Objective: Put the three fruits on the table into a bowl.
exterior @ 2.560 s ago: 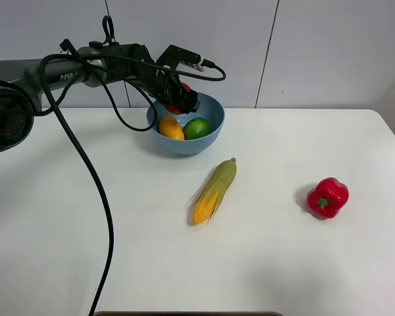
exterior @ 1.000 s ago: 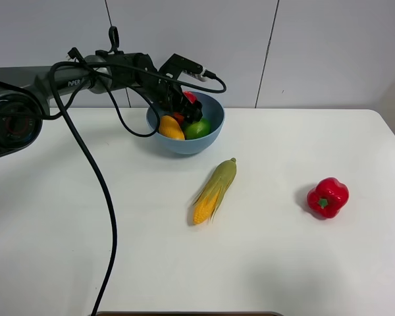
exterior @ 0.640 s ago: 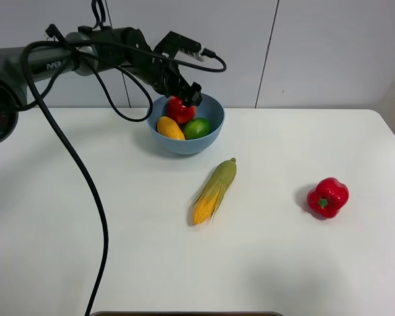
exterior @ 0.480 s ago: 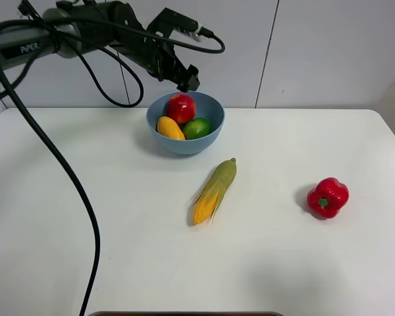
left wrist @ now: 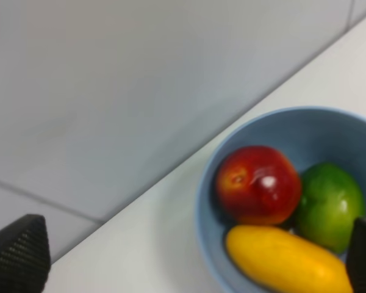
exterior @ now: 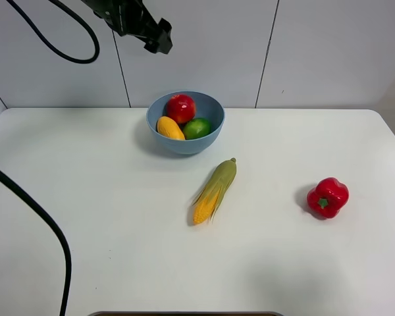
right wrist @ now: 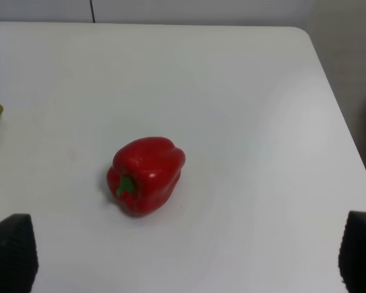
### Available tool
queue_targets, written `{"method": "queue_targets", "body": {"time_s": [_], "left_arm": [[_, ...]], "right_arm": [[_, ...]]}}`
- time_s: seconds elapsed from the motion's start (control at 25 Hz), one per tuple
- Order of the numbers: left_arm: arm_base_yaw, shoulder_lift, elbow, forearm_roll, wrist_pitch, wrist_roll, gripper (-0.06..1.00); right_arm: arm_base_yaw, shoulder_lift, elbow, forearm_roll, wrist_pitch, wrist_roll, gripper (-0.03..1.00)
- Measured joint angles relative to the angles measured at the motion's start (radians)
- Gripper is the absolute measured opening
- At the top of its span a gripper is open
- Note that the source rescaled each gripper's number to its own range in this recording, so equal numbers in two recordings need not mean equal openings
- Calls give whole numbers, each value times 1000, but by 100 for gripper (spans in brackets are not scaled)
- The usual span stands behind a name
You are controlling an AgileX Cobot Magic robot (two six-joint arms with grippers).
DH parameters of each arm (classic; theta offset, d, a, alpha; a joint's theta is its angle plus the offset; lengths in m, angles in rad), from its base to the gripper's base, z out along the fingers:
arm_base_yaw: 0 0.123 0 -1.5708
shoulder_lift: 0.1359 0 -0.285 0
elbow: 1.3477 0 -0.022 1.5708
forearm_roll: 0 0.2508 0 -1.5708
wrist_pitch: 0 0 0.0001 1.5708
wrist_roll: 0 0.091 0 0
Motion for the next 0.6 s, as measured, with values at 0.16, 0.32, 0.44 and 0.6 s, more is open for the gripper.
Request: {"method": "queue_targets", "body": {"time_s": [0.16, 0.32, 0.44, 0.6], "left_arm": [[33, -83, 0, 42, 92, -39, 98], [83, -169, 0, 58, 204, -47, 99], [123, -224, 0, 64, 298, -50, 99], [167, -286, 0, 76, 400, -53, 99]], "right_arm": [[0, 0, 0, 0, 0, 0, 100], [0, 0, 0, 0, 0, 0, 100], [0, 0, 0, 0, 0, 0, 100], [0, 0, 0, 0, 0, 0, 100]]}}
